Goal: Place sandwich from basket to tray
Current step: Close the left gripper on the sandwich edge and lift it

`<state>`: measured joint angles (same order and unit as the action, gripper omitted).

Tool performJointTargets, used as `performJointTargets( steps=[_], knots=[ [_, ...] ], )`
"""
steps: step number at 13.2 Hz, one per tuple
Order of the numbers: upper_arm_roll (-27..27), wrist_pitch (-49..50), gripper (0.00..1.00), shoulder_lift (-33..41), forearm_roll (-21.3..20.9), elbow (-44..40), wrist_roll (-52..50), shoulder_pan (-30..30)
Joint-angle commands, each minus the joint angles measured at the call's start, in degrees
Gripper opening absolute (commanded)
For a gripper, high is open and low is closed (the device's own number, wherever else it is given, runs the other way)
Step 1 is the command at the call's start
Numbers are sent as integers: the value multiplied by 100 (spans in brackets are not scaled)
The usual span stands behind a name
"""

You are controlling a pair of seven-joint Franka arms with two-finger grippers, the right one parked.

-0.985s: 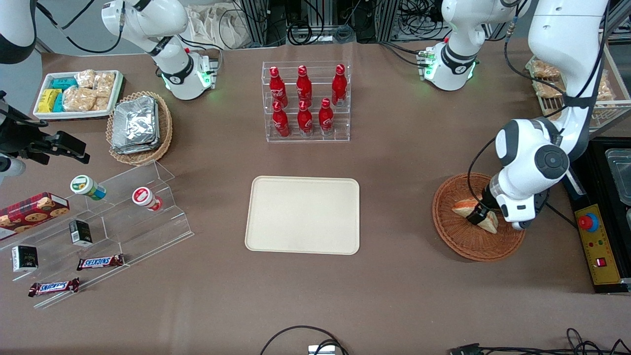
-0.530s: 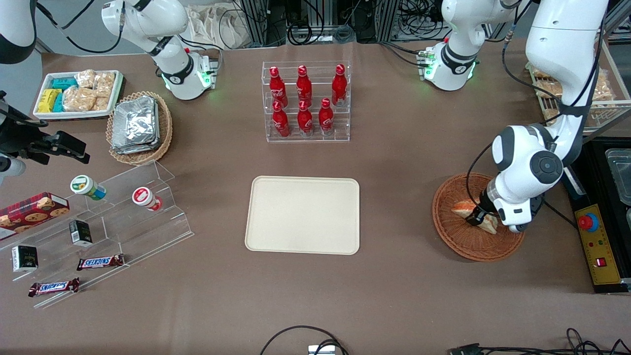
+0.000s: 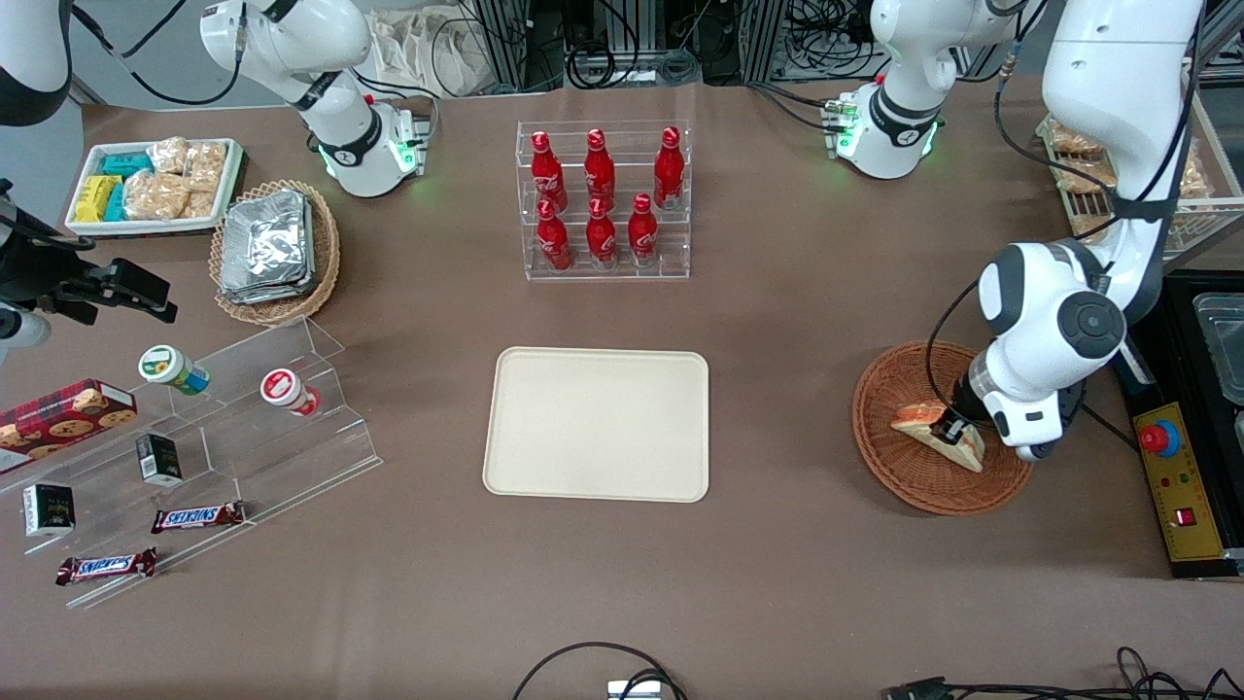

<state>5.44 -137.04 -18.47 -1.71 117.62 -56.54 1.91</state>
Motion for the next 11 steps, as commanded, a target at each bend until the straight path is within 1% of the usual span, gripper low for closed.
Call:
performJointTargets(
  steps=[1,2,4,5,7,8,10,11],
  knots=[
    [157,1315,0,282,-320,-694,107,-42],
    [359,1790,0,291,-461,-1028,326,-24],
    [571,2591,0,352,-515,-1687,835,-15],
    [720,2829,0,431,-515,-1925,1142,-7],
    [1001,3041,0,659,-524,-2129,1347,2],
    [1211,3330,0,791,-550,-2251,1487,28],
    [1581,3840,0,758,-568,-2812,2144,37],
    [1678,3999,0,740,-550,-2989,2373,37]
  ],
)
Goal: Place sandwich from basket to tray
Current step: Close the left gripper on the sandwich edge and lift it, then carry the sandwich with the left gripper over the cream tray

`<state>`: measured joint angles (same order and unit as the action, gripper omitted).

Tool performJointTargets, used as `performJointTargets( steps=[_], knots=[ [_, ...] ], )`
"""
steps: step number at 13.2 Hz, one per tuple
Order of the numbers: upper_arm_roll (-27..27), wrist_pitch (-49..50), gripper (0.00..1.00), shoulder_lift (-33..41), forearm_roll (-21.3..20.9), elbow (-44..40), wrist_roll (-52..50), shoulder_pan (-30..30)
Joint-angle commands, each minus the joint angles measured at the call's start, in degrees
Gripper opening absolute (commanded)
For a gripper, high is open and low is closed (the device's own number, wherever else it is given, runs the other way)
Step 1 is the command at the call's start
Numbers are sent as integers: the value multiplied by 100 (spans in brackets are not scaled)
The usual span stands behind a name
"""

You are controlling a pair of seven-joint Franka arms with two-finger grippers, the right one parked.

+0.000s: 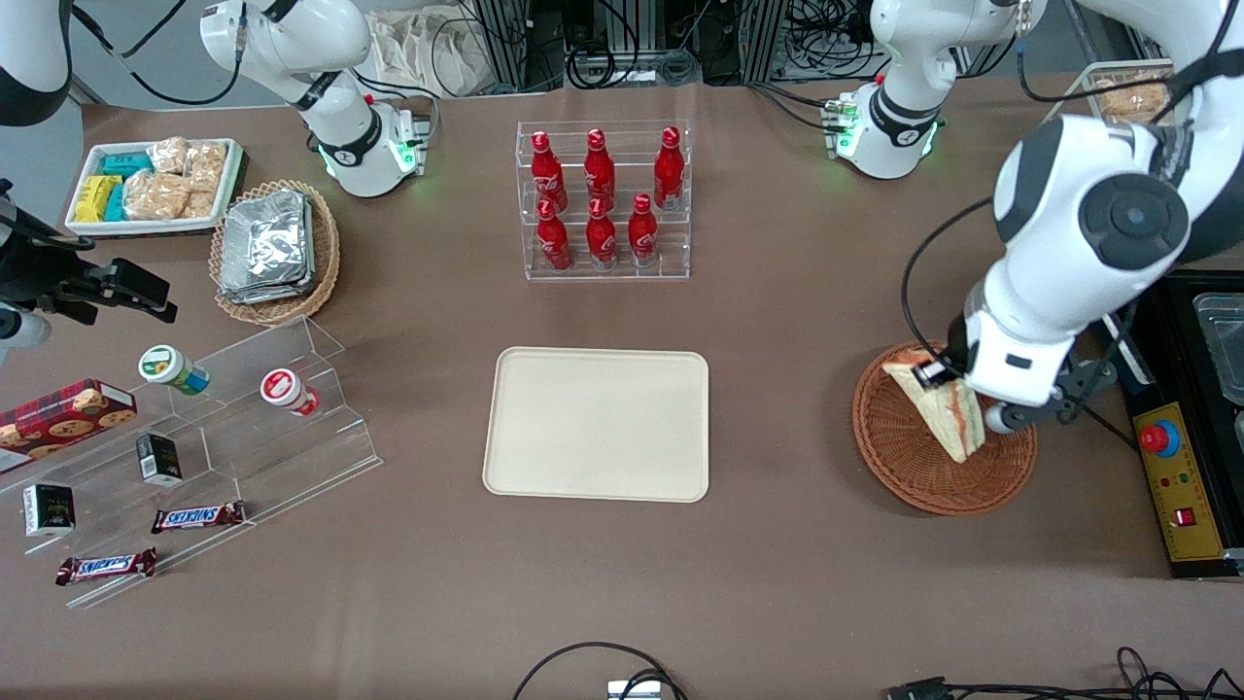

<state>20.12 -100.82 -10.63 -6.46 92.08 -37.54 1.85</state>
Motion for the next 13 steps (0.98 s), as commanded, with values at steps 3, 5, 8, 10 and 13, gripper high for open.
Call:
performJointTargets(
  steps=[3,5,8,10,13],
  knots=[
    [518,397,0,-36,-22,-576,617,52],
    [930,335,0,-114,-22,-629,546,245],
    [1099,308,0,-264,-48,-621,519,184],
    [1100,291,0,-448,-84,-629,528,-52],
    [1091,38,0,-834,-267,-630,214,-693]
  ],
)
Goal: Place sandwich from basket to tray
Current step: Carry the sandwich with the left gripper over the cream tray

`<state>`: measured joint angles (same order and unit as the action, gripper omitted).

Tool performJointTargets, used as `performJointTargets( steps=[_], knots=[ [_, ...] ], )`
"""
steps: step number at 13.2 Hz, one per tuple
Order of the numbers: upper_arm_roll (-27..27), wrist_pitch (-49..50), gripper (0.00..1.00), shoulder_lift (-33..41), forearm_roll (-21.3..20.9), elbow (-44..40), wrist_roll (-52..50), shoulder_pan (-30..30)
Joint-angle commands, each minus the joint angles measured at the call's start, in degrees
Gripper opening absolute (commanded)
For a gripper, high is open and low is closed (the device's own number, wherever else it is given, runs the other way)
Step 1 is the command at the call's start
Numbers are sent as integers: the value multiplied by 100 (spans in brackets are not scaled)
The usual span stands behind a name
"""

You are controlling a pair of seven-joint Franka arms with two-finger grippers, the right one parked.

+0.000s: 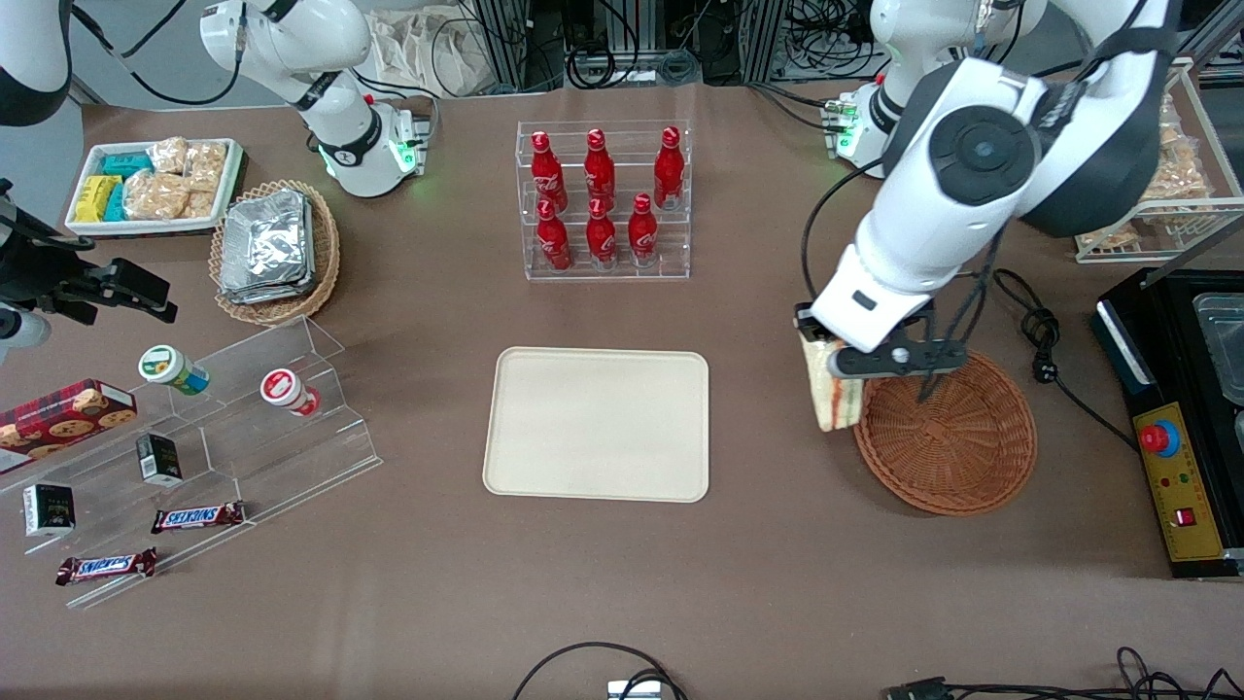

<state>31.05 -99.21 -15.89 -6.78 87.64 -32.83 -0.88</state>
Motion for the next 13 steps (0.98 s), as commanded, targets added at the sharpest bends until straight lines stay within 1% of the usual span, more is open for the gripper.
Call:
performJointTargets(
  steps=[1,3,4,6,7,8,11,13],
  knots=[
    [6,-403,0,-518,-384,-186,-581,-621],
    [-3,-984,0,-992,-665,-186,-742,-964],
    [-3,-1108,0,-1221,-840,-195,-760,-1140],
    [-3,-1511,0,-1722,-1201,-247,-830,-1247],
    [-11,-1783,0,-1907,-1255,-291,-1004,-1404],
    [-37,-1925,0,-2022,-1412,-300,-1136,-1510],
    [-38,-2023,0,-2426,-1948,-309,-1366,-1520],
    [-38,-2338,0,-2664,-2134,-371,-1462,-1520]
  ],
)
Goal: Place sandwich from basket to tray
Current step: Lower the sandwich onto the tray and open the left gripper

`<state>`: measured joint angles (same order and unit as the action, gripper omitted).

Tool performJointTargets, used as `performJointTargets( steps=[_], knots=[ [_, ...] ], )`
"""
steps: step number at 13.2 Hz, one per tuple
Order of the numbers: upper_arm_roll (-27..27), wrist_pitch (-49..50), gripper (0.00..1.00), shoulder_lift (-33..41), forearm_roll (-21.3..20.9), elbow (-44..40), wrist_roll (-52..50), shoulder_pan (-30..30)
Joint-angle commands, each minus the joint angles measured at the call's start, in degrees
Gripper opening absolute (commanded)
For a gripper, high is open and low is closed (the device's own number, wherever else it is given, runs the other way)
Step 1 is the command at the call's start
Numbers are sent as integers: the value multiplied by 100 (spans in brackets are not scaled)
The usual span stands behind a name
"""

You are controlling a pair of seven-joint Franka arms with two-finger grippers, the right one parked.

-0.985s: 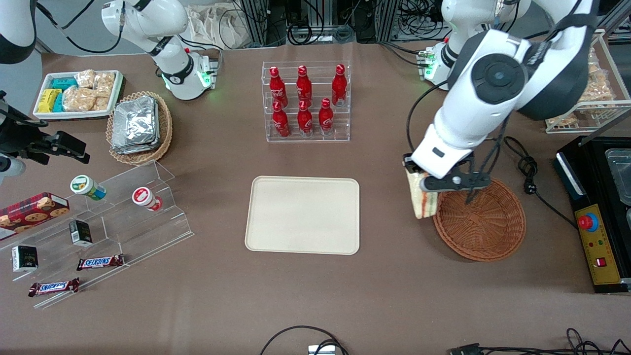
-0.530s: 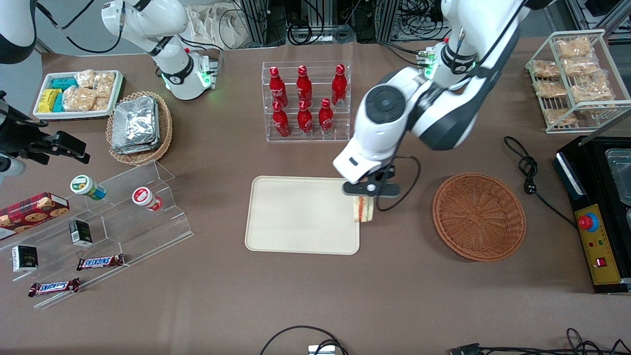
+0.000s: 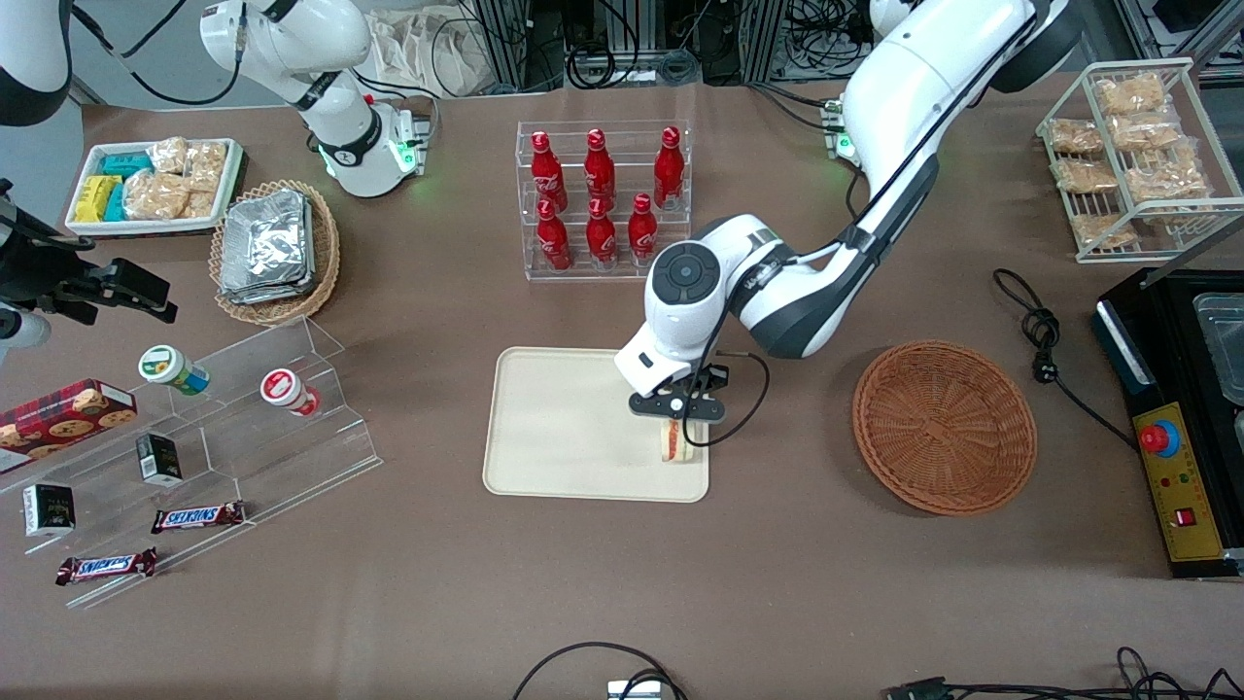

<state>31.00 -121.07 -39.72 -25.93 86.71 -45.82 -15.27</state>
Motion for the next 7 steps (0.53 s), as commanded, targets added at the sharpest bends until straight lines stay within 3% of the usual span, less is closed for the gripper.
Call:
performJointTargets(
  steps=[1,5,7],
  knots=[
    [-33,-250,1,-360,-281,-287,-233,-82],
    [-41,-391,12,-519,-360,-330,-296,-73],
    [-41,-400,12,-651,-360,-435,-296,-73]
  ],
)
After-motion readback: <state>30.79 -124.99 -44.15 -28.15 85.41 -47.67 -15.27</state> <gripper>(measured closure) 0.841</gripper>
